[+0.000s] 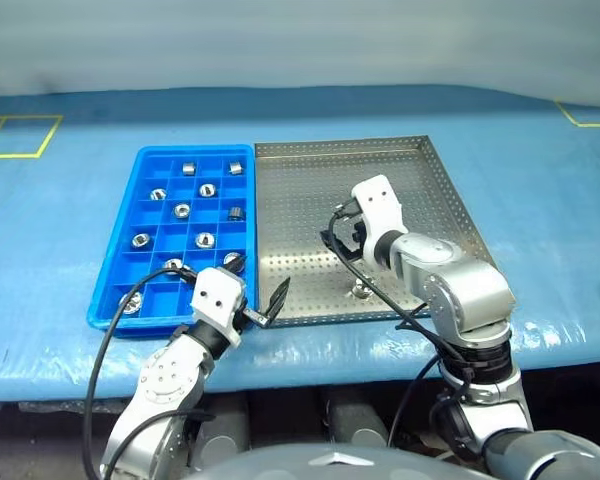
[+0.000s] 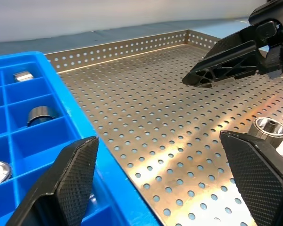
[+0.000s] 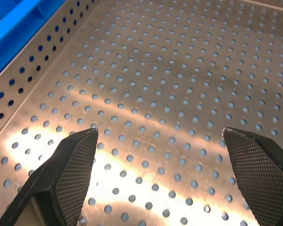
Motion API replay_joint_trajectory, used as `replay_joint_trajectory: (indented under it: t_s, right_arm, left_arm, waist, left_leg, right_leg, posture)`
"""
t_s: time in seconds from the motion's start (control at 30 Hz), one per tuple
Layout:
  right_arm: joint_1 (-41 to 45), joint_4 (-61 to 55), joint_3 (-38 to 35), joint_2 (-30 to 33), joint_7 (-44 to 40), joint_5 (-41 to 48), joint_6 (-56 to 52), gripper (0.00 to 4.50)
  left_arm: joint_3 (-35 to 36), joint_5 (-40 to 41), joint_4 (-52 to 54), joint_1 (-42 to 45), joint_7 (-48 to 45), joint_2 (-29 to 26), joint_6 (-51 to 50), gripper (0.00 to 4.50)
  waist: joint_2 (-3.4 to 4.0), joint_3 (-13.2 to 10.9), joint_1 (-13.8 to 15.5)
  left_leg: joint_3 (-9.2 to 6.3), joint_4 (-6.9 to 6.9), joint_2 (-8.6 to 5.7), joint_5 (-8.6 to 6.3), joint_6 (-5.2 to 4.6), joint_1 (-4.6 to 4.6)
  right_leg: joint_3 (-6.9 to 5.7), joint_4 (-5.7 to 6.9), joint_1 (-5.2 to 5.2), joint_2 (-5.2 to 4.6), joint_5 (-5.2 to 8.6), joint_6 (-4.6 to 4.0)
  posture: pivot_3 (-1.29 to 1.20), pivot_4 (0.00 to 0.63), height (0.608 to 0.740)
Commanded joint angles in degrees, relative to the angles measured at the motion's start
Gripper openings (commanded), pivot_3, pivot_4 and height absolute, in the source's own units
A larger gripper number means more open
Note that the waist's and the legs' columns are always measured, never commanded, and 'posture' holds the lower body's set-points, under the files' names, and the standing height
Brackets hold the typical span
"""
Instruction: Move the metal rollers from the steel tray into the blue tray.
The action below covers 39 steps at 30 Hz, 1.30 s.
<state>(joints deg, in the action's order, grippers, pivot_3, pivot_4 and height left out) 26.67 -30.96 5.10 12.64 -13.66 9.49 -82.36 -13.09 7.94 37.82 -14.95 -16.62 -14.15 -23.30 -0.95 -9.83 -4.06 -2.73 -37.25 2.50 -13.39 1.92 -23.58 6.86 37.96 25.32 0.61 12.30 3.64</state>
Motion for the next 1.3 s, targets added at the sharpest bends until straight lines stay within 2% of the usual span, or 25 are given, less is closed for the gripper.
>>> replay_joint_trajectory:
  t_s: [0.03, 0.23, 0.57, 0.67, 0.83, 0.9, 1.1, 1.3]
  right_arm:
    - [-0.6, -5.1, -2.0, -0.7, 0.5, 1.3, -6.8, 4.47]
    - [-6.5, -7.1, -2.4, 0.6, 2.0, 2.8, -10.1, 4.47]
    - [-8.1, -5.2, -0.9, 0.1, 3.9, 6.2, -10.1, 4.47]
    - [-7.7, -4.6, -0.2, 0.4, 4.2, 7.2, -10.1, 3.85]
    - [-6.8, -3.5, 1.0, 1.3, 4.3, 8.9, -10.1, 2.19]
    - [-6.3, -3.1, 1.6, 2.0, 4.1, 9.7, -10.1, 1.67]
    - [-4.0, -2.1, 3.5, 3.3, 3.6, 11.5, -10.1, 1.68]
    - [3.8, 0.7, 4.6, 0.1, 3.7, 9.3, -0.8, 1.68]
  left_arm:
    - [-0.5, 0.9, 0.1, 0.7, -0.9, 0.2, 0.9, 4.5]
    - [-1.1, 0.9, -0.6, 0.6, -1.6, 0.6, 1.4, 4.5]
    - [-1.2, 0.6, -0.4, -0.6, -1.4, 1.0, 2.1, 4.5]
    - [-1.0, 0.6, -0.1, -1.1, -1.2, 0.9, 2.2, 4.5]
    - [-0.9, 0.2, 0.6, -2.0, -0.7, 0.7, 2.3, 4.5]
    - [-0.7, 0.1, 1.0, -2.3, -0.4, 0.7, 2.4, 4.5]
    - [-0.5, -0.4, 1.7, -3.3, 0.7, 0.6, 2.6, 4.5]
    - [2.4, -1.6, 3.1, -4.9, 4.8, 2.2, 4.0, 4.5]
  waist:
    - [0.0, 0.0, -0.6]
    - [-0.02, 0.0, -1.2]
    - [-0.02, 0.0, -1.9]
    - [-0.02, 0.0, -1.8]
    - [-0.02, 0.0, -1.2]
    - [-0.02, 0.0, -0.9]
    - [-0.02, 0.0, -0.3]
    - [-0.02, 0.0, 0.5]
  left_leg:
    - [0.0, -0.01, -0.01, 0.0, 0.0, -0.01]
    - [0.0, -0.05, -0.03, 0.0, 0.0, -0.01]
    - [0.02, -0.08, -0.04, 0.01, -0.01, 0.0]
    - [0.02, -0.08, -0.04, 0.0, -0.01, 0.0]
    - [0.01, -0.08, -0.04, 0.01, -0.01, 0.01]
    - [0.01, -0.08, -0.04, 0.01, -0.01, 0.0]
    - [0.01, -0.08, -0.04, 0.01, -0.01, 0.01]
    - [-0.01, -0.08, -0.04, 0.01, -0.02, 0.01]
  right_leg:
    - [0.01, 0.0, 0.0, -0.01, 0.0, 0.0]
    - [0.04, -0.03, -0.03, -0.02, -0.02, 0.04]
    - [0.08, -0.02, -0.05, -0.01, -0.03, 0.05]
    - [0.08, -0.04, -0.05, -0.01, -0.04, 0.07]
    - [0.08, -0.03, -0.05, -0.01, -0.03, 0.06]
    - [0.08, -0.04, -0.05, -0.01, -0.03, 0.06]
    - [0.08, -0.04, -0.06, 0.0, -0.03, 0.06]
    - [0.05, -0.02, -0.04, 0.0, -0.04, 0.07]
  posture:
    - [-0.04, 0.15, 0.74]
    - [-0.04, 0.15, 0.74]
    - [0.0, 0.15, 0.74]
    - [0.01, 0.15, 0.74]
    - [0.04, 0.15, 0.74]
    - [0.05, 0.15, 0.74]
    - [0.08, 0.15, 0.74]
    - [0.14, 0.15, 0.74]
